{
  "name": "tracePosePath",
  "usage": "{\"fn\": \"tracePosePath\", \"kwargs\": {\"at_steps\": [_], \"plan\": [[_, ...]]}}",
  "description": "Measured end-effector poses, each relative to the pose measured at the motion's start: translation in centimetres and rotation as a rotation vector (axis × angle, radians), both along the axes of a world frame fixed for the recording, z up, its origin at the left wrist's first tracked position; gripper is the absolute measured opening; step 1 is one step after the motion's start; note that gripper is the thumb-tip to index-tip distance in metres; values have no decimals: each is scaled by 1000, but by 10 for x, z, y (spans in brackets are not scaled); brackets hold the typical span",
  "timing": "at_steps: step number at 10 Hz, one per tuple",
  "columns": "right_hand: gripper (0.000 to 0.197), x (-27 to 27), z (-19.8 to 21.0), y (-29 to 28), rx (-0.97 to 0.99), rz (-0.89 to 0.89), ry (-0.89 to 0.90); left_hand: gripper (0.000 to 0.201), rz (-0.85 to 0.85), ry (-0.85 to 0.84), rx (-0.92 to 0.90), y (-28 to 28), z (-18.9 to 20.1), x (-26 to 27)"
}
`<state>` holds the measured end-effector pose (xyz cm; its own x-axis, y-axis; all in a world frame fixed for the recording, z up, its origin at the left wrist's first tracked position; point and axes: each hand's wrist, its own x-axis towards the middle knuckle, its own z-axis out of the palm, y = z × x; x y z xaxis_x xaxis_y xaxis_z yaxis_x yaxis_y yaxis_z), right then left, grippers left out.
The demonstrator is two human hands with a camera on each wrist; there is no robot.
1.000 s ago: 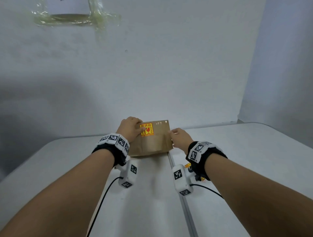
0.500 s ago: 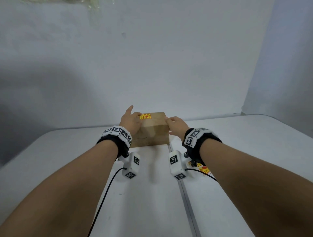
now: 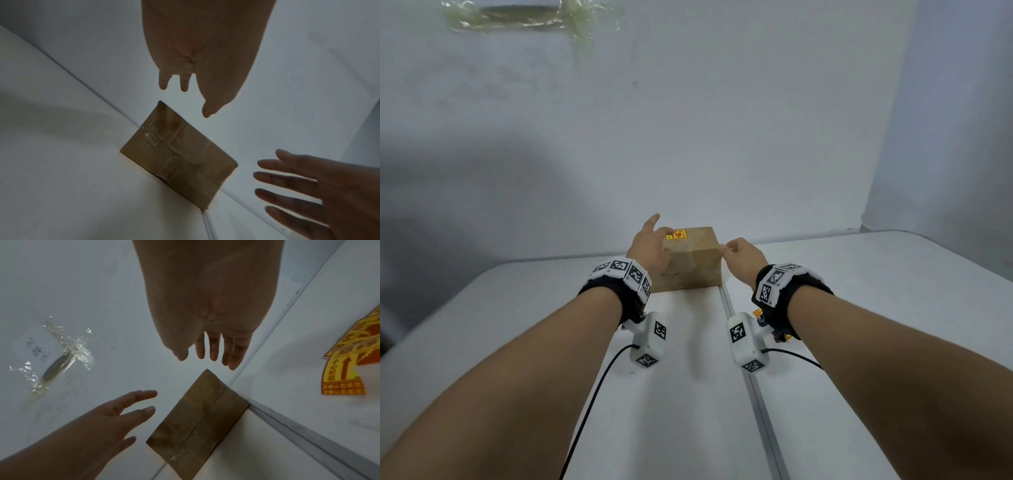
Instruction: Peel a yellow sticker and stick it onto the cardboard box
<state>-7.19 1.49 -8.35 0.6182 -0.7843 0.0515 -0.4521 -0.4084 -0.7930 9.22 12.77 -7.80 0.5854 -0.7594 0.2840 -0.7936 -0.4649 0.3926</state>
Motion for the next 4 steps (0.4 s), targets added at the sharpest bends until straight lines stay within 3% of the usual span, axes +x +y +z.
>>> {"fn": "tracePosePath", "kwargs": {"at_steps": [2, 4], "plan": [[44, -23, 16, 22, -38, 16, -44, 50, -41, -13, -22, 24, 20, -32], [38, -44, 33, 46, -51, 81, -242, 43, -149, -21, -259, 50, 59, -67]]}}
